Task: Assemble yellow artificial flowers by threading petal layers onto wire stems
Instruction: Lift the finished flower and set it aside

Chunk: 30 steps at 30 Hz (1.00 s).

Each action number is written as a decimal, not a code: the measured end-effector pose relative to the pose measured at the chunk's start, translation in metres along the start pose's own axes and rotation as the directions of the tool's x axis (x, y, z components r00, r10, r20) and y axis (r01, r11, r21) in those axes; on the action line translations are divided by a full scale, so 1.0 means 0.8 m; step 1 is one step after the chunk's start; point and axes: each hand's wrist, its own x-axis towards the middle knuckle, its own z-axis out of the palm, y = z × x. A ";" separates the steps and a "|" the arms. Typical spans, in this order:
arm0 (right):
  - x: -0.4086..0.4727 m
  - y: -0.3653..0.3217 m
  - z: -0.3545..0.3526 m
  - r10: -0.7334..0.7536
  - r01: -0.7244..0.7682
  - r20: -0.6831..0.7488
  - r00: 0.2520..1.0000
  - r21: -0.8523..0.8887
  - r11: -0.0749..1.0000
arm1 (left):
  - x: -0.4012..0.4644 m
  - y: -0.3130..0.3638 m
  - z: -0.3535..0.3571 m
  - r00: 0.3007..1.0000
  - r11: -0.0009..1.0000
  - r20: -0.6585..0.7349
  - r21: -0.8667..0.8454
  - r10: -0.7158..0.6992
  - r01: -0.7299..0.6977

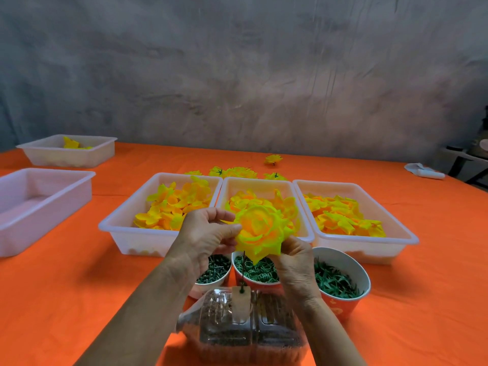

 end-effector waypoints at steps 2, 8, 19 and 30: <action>0.002 -0.002 0.001 -0.010 0.010 0.004 1.000 -0.013 1.000 | 0.002 -0.002 -0.001 0.999 1.000 -0.018 0.005 0.029 -0.029; 0.018 -0.005 0.002 0.005 -0.005 -0.015 1.000 -0.001 1.000 | 0.010 0.000 0.001 0.993 0.995 -0.110 -0.084 0.047 -0.057; 0.058 0.003 -0.003 0.058 -0.061 -0.063 0.996 -0.037 0.997 | 0.034 -0.010 0.002 0.988 0.999 -0.153 -0.030 0.031 -0.036; 0.137 0.016 -0.009 0.250 -0.261 -0.187 0.950 -0.035 0.965 | 0.077 -0.014 0.013 0.991 0.999 -0.131 -0.023 -0.026 0.023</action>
